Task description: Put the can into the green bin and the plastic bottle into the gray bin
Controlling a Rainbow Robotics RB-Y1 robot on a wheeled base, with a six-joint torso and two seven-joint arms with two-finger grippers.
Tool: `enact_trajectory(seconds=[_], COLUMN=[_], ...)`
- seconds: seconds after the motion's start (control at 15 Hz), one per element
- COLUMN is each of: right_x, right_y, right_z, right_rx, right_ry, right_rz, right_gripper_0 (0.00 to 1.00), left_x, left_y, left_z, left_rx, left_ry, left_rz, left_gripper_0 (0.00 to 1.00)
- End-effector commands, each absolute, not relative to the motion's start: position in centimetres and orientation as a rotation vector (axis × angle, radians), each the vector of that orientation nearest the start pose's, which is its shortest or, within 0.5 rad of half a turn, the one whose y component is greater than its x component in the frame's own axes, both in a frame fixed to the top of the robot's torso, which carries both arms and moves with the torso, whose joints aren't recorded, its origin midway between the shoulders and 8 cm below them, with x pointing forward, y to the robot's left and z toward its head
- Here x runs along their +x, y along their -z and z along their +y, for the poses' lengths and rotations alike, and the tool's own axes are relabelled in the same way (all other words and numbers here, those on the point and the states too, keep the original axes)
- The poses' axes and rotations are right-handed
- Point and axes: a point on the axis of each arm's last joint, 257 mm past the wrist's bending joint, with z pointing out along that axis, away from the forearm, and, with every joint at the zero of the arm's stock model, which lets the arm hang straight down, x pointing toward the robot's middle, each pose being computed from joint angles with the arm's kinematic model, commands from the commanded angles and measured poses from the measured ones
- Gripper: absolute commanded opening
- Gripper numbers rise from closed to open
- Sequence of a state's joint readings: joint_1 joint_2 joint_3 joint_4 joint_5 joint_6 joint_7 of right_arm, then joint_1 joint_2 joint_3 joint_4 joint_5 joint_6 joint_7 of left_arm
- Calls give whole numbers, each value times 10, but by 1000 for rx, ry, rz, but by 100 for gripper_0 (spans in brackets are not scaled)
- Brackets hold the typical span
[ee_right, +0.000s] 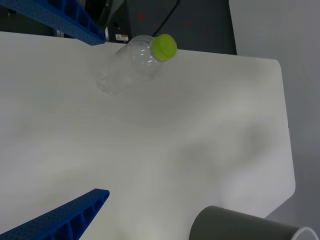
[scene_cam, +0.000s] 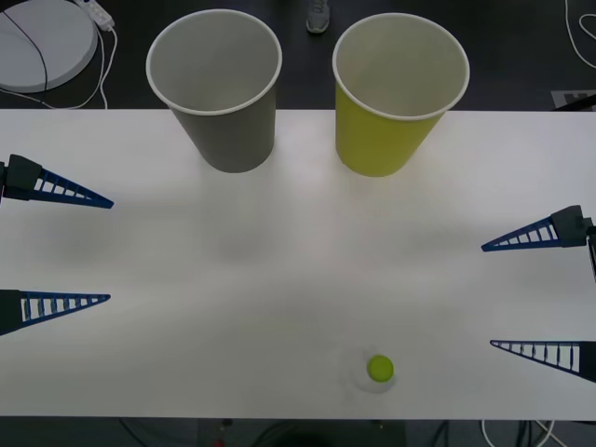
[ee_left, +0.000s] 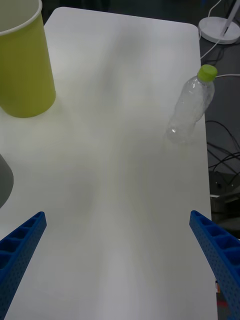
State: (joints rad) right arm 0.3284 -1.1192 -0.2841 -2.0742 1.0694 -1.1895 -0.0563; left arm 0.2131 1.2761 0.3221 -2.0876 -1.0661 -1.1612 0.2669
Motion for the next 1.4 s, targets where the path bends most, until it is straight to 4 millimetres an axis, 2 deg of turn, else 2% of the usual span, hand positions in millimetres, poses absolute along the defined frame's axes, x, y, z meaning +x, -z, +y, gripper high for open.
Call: enact_trajectory(seconds=[0.07, 0.27, 0.53, 1.0, 1.4], right_x=[291, 287, 281, 273, 275], right_y=[155, 174, 199, 244, 267], right_z=[-250, -273, -283, -275, -266], right_rx=[-1574, -1549, -1518, -1457, -1444], right_ry=[-435, -409, -416, -506, -544], right_rz=[1457, 1459, 1433, 1379, 1344], right_gripper_0=[100, 100, 100, 100, 100], left_x=[323, 323, 323, 323, 323], left_y=[92, 92, 92, 92, 92], left_z=[241, 241, 241, 241, 241], left_rx=[1589, 1589, 1589, 1589, 1589], left_ry=[415, 415, 415, 415, 415], left_rz=[1571, 1571, 1571, 1571, 1571], left_gripper_0=[100, 100, 100, 100, 100])
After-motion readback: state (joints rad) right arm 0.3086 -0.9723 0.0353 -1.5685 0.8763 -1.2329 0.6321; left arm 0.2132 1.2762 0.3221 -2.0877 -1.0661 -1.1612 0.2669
